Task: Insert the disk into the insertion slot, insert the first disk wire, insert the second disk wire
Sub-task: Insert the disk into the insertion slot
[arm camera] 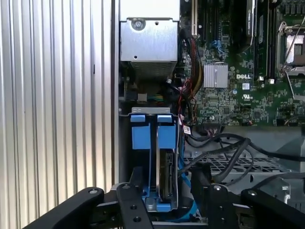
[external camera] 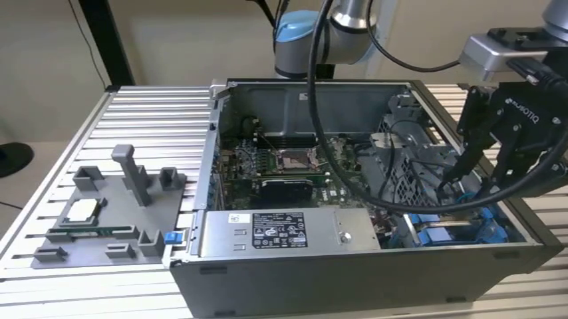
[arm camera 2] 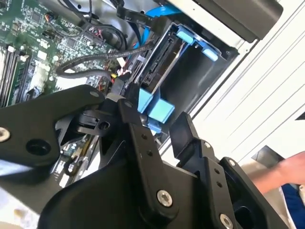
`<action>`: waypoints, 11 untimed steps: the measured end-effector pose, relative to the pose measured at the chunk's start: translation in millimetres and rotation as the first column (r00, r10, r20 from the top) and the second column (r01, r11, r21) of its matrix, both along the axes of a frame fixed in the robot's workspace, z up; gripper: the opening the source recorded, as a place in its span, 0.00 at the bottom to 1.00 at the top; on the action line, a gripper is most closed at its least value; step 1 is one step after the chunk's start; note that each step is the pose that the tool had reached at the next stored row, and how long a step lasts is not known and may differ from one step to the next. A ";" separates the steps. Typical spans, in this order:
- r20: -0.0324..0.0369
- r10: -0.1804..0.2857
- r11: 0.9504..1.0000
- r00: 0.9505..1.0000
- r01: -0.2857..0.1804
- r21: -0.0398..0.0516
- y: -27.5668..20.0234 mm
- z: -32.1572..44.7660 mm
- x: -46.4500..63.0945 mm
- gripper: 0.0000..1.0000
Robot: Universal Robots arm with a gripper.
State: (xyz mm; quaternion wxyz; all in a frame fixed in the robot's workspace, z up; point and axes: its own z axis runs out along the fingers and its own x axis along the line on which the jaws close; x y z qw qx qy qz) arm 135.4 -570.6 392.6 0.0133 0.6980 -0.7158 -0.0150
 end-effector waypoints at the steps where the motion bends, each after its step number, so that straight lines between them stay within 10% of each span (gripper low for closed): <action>1: 0.000 0.000 1.000 1.000 0.000 0.000 2.0 0.0 -0.6 1.00; 7: 0.004 0.000 1.000 1.000 0.000 0.000 22.6 0.1 -6.3 1.00; 11: 0.020 0.005 1.000 1.000 -0.005 0.000 31.3 -1.7 -7.3 1.00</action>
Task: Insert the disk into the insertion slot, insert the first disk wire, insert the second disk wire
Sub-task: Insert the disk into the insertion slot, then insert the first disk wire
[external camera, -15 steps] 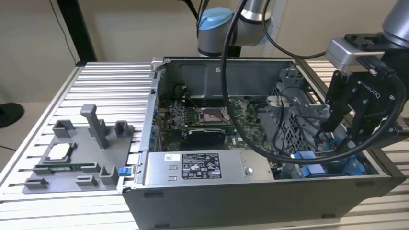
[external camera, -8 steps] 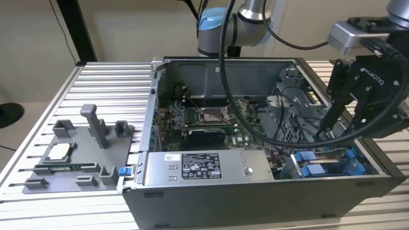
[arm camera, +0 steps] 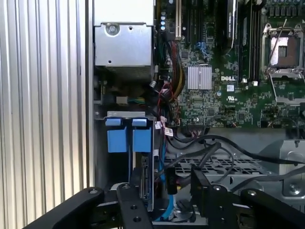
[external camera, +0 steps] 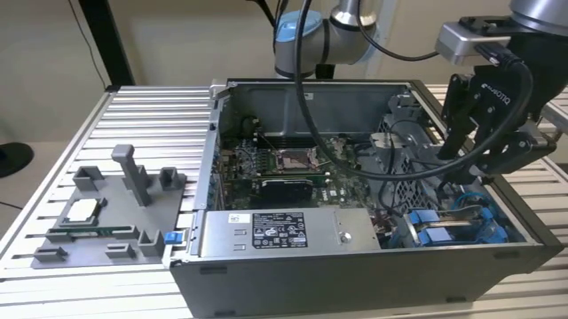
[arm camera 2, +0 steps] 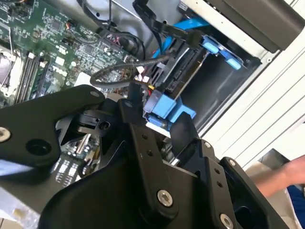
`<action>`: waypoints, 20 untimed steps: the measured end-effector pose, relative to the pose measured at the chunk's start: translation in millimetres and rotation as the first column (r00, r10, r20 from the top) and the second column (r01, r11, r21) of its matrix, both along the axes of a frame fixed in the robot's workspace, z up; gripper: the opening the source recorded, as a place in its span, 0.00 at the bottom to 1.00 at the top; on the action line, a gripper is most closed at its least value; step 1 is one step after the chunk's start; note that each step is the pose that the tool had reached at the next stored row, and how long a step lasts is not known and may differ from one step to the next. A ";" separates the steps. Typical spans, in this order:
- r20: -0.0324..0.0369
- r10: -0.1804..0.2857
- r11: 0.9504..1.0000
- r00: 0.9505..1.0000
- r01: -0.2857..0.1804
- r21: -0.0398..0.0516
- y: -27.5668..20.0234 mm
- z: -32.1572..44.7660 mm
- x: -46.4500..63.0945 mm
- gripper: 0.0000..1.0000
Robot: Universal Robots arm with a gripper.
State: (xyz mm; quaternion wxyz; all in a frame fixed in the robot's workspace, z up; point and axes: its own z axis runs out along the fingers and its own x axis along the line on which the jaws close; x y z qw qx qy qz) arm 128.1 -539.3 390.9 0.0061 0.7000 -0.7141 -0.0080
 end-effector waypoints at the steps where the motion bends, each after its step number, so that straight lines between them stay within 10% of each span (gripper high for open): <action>1: 0.006 0.002 1.000 1.000 -0.002 0.000 1.1 -0.8 -0.3 1.00; 6: 0.028 0.011 1.000 1.000 -0.011 0.000 1.8 -4.1 -0.7 1.00; 20: 0.040 0.022 1.000 0.999 -0.022 0.005 -0.5 -4.9 -6.5 1.00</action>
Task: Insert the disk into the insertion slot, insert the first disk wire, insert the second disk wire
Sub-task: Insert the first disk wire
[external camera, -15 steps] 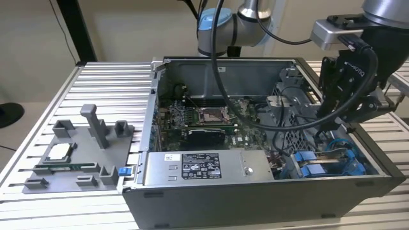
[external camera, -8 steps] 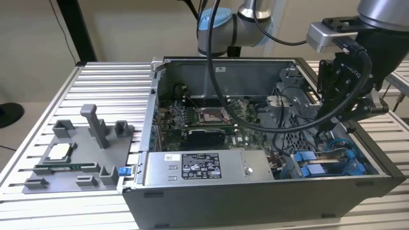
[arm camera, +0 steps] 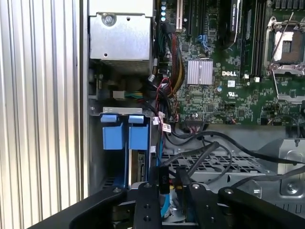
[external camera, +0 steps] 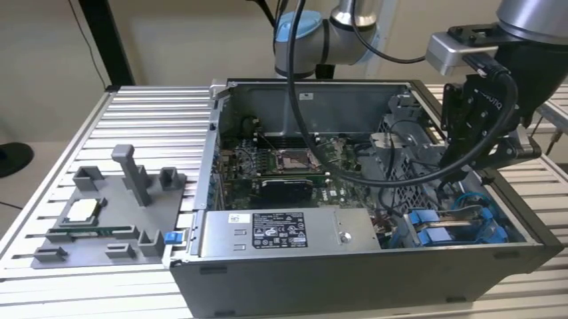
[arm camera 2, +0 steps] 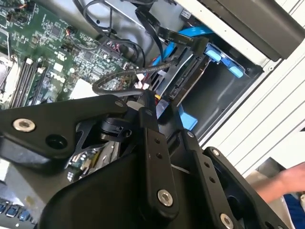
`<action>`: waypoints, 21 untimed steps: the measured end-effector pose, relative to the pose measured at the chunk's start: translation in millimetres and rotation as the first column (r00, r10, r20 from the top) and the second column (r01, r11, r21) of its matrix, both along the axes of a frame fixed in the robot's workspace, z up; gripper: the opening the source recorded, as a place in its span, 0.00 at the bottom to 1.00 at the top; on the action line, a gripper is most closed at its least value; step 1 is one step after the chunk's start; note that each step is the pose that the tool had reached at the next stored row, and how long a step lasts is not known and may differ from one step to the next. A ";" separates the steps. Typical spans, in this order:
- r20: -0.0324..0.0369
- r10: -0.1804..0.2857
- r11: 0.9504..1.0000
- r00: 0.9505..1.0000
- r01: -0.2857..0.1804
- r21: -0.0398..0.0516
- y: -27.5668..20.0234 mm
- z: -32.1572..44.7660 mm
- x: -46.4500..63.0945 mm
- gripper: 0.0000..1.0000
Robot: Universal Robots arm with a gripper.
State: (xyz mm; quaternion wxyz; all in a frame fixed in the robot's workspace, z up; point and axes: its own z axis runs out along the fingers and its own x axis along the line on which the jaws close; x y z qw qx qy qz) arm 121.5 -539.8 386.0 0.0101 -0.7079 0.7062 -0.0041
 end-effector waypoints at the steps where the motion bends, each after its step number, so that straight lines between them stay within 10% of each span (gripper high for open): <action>1: 0.004 0.003 1.000 1.000 -0.003 0.001 0.0 -0.3 -0.4 1.00; 9: 0.060 0.010 1.000 0.998 -0.010 0.013 0.0 -3.6 -6.7 1.00; 10: 0.061 0.010 1.000 0.998 -0.010 0.013 -0.1 -3.7 -7.4 0.00; 21: 0.061 0.010 1.000 0.998 -0.010 0.013 -0.1 -4.1 -7.8 0.00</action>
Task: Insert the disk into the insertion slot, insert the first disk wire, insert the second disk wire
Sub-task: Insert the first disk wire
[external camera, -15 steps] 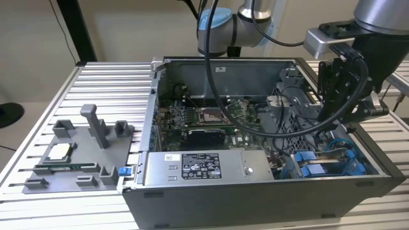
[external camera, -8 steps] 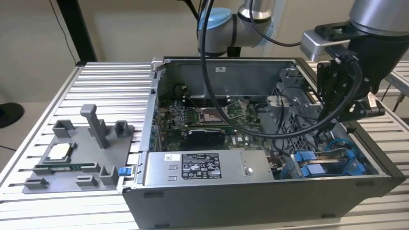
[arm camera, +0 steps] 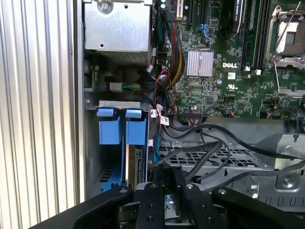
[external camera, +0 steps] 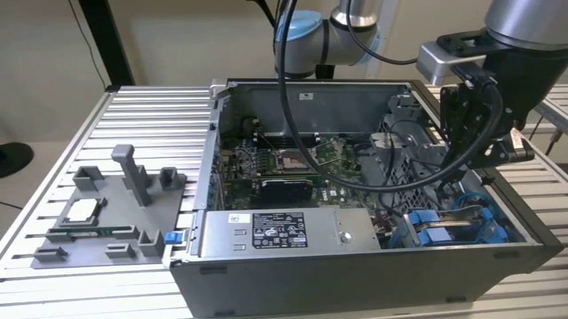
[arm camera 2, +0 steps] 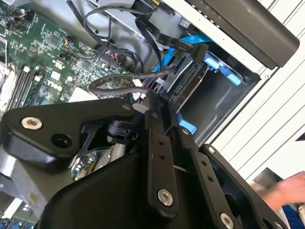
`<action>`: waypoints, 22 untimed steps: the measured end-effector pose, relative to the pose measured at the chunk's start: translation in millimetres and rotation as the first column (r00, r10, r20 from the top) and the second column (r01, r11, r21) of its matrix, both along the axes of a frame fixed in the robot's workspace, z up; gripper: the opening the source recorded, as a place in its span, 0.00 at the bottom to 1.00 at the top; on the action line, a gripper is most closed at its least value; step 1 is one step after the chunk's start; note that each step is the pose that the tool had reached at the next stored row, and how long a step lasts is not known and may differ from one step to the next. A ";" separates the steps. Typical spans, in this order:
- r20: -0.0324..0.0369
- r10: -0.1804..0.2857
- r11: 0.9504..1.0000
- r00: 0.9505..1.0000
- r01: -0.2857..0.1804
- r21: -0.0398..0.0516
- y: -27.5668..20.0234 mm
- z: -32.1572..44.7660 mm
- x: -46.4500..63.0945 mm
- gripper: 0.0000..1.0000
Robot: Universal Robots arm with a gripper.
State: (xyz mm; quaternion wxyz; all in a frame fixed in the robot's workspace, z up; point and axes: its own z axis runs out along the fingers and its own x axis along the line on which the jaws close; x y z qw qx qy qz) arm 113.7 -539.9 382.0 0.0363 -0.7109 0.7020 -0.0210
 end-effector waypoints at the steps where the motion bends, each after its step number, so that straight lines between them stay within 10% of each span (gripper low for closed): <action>1: 0.000 0.000 1.000 1.000 0.000 0.000 -0.7 -0.4 0.0 0.00; 12: -0.002 0.000 1.000 1.000 0.000 0.000 -18.8 -10.6 10.5 0.00; 22: -0.003 0.000 1.000 1.000 0.000 0.000 -21.0 -12.6 15.3 0.00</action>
